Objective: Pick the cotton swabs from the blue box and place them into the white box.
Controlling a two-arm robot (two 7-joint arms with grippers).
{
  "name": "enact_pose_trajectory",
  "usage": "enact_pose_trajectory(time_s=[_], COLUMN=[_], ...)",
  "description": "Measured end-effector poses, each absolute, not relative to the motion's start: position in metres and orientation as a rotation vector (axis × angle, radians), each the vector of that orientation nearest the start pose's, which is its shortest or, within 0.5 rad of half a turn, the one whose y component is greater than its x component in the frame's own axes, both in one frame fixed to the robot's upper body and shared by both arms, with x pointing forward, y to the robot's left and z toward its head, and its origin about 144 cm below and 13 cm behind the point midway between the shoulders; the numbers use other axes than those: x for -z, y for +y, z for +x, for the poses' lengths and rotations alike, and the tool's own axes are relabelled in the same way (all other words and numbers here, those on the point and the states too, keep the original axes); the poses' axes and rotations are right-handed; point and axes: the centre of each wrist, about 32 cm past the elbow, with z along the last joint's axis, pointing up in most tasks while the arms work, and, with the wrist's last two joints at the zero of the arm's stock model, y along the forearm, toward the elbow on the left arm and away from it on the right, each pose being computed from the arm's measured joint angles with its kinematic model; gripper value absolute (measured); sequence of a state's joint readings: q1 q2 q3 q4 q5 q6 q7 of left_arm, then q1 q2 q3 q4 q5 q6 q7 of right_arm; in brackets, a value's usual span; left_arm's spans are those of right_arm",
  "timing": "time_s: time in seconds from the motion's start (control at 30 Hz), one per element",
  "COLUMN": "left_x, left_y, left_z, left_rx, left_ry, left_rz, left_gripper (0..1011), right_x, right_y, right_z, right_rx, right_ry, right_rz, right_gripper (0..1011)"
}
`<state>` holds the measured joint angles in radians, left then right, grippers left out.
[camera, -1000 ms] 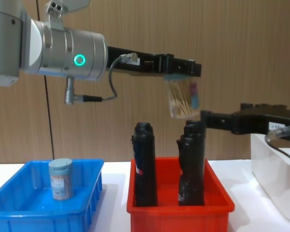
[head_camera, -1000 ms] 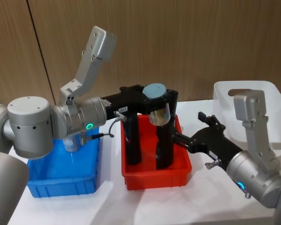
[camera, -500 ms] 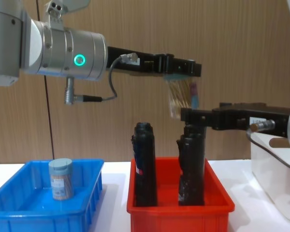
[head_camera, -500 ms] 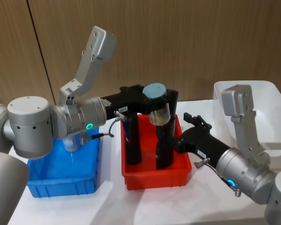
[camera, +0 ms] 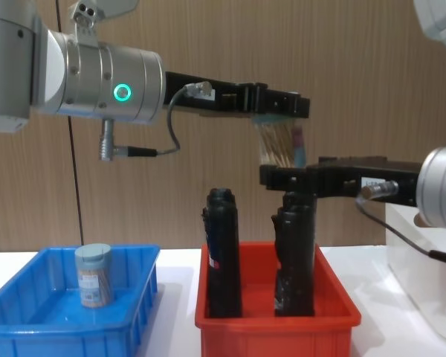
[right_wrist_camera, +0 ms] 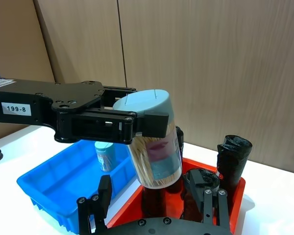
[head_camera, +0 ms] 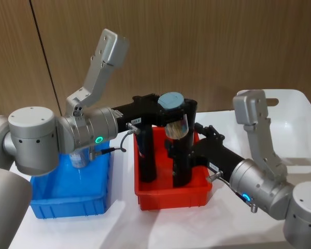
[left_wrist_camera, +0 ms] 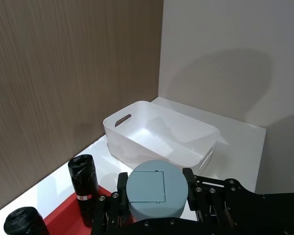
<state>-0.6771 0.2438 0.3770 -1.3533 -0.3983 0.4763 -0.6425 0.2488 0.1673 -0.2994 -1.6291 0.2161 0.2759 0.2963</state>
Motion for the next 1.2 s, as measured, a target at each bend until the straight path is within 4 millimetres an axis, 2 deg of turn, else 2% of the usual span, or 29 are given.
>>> enact_pose_trajectory(time_s=[0.97, 1.07, 1.2], left_x=[-1.322, -1.322, -1.322], left_y=[0.202, 0.202, 0.202], left_z=[0.604, 0.604, 0.604], left_rx=[-0.625, -0.625, -0.625], left_ry=[0.083, 0.083, 0.083], left_rz=[0.114, 0.114, 0.114], left_gripper=[671, 671, 671], right_x=[-1.233, -1.233, -1.233], right_y=[-0.168, -0.167, -0.167], right_z=[0.53, 0.531, 0.532], right_rx=[0.957, 0.955, 0.951], right_ry=[-0.022, -0.026, -0.032], right_rz=[-0.045, -0.043, -0.045], right_gripper=[999, 954, 835])
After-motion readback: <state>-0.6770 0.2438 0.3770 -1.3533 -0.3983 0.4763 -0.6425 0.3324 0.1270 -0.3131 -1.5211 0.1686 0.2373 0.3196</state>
